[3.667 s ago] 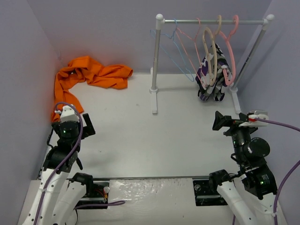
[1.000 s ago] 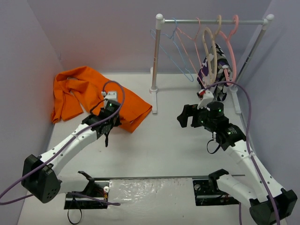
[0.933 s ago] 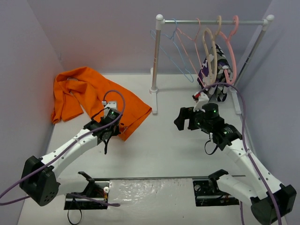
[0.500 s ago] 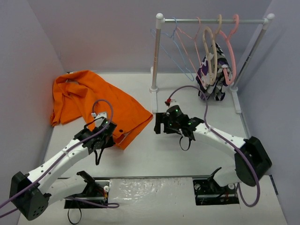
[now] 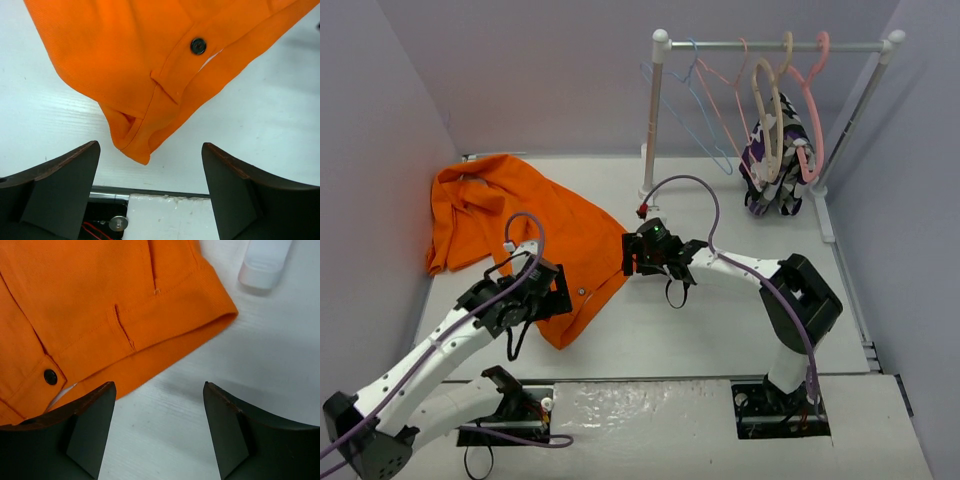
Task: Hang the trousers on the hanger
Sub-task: Flatten out the trousers at the center of the board.
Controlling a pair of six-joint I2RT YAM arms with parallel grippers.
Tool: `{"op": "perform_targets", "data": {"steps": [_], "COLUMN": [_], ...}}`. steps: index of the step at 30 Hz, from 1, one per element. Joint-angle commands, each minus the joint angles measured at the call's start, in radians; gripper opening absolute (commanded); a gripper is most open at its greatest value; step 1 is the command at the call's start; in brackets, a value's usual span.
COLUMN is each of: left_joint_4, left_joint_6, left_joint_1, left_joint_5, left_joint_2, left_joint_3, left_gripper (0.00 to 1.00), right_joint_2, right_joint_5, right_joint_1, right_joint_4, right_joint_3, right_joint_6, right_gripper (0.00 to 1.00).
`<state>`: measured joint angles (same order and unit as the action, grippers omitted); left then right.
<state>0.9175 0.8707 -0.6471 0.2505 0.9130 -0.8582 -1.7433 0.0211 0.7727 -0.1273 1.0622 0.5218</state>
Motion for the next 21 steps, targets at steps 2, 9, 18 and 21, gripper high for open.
{"op": "perform_targets", "data": {"steps": [2,9,18,21], "left_joint_4": [-0.016,-0.022,-0.045,-0.048], "left_joint_6": [0.004,0.023,0.042,0.044], "left_joint_1": [0.002,0.001,0.0,0.001], "left_joint_5": [-0.002,-0.032,-0.064,-0.07], "left_joint_2": [0.017,0.064,0.105,0.115], "left_joint_3": [-0.024,0.031,0.076,0.085], "left_gripper": [0.8,0.8,0.81,0.84], "right_joint_2": [-0.05,-0.124,-0.185,-0.191], "right_joint_5": [0.045,0.072,0.123,0.133], "right_joint_1": [0.0,-0.007,-0.026,-0.026], "right_joint_4": [-0.064,-0.062,-0.055,-0.044], "right_joint_3": [0.108,0.164,0.213,0.242], "right_joint_6": [-0.15,-0.249,-0.264,-0.323], "right_gripper": [0.62,0.62,0.63,0.63]}}
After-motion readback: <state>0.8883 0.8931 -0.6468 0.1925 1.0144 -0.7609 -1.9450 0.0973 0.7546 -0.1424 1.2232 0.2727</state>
